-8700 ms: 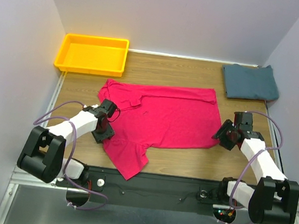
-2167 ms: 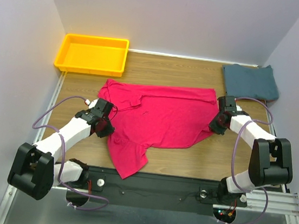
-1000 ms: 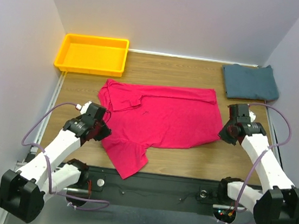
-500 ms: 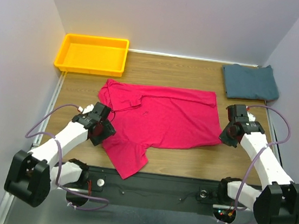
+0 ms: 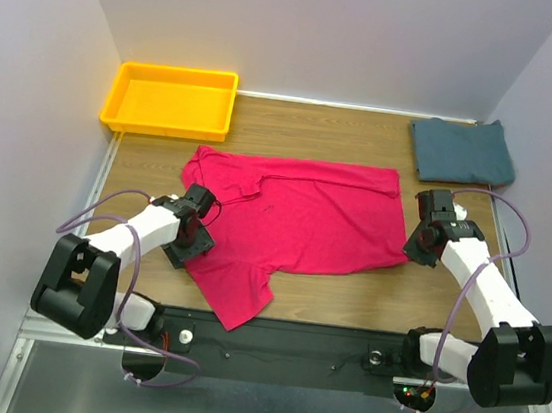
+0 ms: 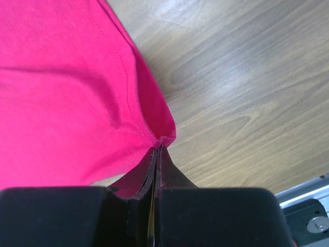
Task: Fold and stack the t-shirts
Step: Fold the tshirt
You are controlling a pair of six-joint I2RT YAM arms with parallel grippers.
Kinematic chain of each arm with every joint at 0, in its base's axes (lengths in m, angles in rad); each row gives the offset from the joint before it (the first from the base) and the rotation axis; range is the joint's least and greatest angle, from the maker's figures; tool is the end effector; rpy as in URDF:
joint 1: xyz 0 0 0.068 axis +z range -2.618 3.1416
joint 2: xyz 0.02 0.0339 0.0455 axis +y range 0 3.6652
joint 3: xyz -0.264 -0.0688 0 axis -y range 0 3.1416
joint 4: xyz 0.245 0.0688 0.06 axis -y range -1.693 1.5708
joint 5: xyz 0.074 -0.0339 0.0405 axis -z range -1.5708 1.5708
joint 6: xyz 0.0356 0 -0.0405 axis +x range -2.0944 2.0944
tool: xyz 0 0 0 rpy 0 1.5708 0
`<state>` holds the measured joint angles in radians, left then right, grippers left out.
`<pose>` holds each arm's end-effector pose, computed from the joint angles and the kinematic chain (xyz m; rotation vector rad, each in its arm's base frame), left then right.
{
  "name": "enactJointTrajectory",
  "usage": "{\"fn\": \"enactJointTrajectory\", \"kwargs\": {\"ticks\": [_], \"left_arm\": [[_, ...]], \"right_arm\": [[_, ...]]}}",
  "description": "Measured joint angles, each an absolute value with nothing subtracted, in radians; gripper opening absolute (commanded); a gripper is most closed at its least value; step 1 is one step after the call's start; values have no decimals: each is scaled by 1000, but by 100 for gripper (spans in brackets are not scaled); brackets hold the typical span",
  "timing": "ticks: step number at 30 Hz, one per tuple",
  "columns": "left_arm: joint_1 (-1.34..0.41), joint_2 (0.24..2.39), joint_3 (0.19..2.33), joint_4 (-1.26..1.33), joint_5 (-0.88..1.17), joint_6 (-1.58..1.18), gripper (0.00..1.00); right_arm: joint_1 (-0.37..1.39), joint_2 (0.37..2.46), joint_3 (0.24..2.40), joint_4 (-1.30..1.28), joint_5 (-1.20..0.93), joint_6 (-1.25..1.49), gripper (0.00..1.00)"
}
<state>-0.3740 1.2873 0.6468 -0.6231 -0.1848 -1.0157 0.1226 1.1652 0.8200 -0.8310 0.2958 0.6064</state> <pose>0.1992 -0.0711 0.1648 -0.9171 2.6327 -0.0779 0.2079 0.0152 0.2299 0.7154 2.5681 -0.1810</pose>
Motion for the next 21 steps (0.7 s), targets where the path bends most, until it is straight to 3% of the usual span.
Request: {"fn": "enactJointTrajectory", "kwargs": {"ticks": [6, 12, 14, 17, 21], "left_arm": [[-374, 1327, 670, -646, -194, -1028, 66], [-374, 1362, 698, -655, -188, -1027, 48], [-374, 1367, 701, -652, -188, -1026, 35], [-374, 1370, 701, -648, -187, -1019, 23], [-374, 1378, 706, -643, -182, -1000, 17]], "right_arm": [[117, 1171, 820, -802, 283, 586, 1], [111, 1169, 819, -799, 266, 574, 1], [104, 1161, 817, -799, 265, 573, 1], [99, 1150, 815, -799, 263, 573, 1], [91, 1145, 814, -799, 262, 573, 1]]}}
